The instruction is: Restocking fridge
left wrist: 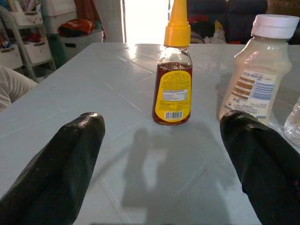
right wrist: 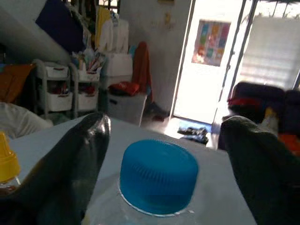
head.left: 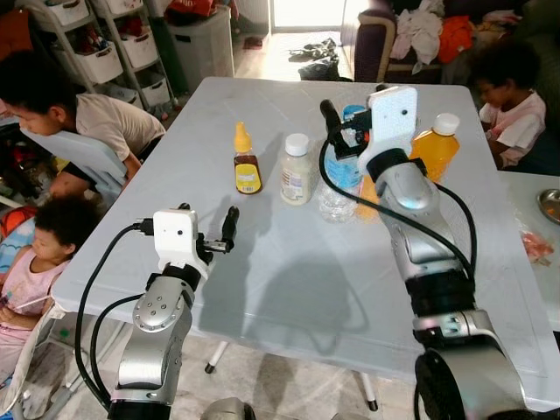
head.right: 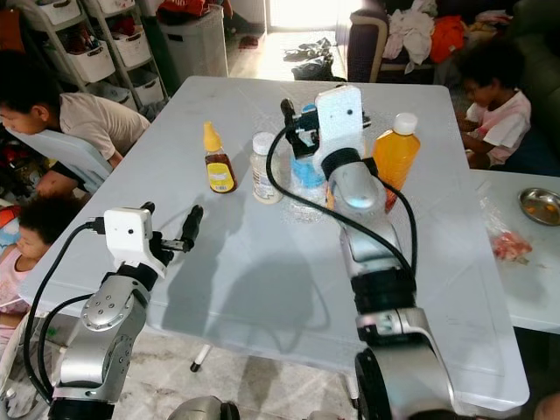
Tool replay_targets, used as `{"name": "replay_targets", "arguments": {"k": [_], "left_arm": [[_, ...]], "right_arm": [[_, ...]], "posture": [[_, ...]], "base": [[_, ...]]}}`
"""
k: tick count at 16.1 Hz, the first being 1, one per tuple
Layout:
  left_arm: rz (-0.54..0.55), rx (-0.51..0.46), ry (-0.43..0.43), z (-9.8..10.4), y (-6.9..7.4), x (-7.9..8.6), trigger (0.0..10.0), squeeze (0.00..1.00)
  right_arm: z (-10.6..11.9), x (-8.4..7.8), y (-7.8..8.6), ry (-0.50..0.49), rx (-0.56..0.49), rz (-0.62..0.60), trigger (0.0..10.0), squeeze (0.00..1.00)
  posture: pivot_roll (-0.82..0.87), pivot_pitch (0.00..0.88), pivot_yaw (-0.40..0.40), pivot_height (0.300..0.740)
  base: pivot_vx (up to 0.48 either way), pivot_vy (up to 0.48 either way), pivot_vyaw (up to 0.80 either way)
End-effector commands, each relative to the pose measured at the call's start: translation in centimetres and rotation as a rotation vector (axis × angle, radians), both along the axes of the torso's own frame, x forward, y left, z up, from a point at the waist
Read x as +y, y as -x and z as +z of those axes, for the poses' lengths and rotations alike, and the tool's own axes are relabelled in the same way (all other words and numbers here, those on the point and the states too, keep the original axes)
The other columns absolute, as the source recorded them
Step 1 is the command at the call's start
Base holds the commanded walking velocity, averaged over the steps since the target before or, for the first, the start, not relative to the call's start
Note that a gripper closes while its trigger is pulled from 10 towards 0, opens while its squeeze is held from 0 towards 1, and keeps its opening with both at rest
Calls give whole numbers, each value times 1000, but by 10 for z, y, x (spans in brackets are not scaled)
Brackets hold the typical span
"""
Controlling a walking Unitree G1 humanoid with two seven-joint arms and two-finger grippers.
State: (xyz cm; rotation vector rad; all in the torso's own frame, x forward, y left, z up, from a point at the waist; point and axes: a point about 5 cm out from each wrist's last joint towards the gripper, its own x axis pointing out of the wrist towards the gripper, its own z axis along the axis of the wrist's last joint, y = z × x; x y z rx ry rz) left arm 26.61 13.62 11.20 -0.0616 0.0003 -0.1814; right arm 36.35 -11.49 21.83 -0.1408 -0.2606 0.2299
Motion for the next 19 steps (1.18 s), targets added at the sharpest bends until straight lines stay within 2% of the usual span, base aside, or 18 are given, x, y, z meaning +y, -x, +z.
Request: {"name": "replay_targets", "arguments": {"k": [1,3,13,16,19], "left_arm": [[-5,-5,-9,3,1,1,10000,0],[-9,2,-9,2,1,1,10000,0],[-28,33,-11,-2,1,-3,10000,0],[-34,38,-11,-2,0,-4,10000,0],[7,90,-19,-8,-2,-3,10000,0]], "right_arm": [[8,2,-3,-27,-3,8,0,0],[10,3,-4,-61,18,6,0,0],[-4,1,1,-77,156,-2,0,0],[-4,0,0,-126,194,-1,0,0],[-5,-1,2,-189,225,-1,0,0]], "posture": [[-14,0,71,740],[-16,0,70,740],[-21,0,64,740],[-18,0,60,740],[-18,0,57,740]], "base": [[0,0,0],[0,0,0],[0,0,0],[0,0,0],[0,0,0]]}}
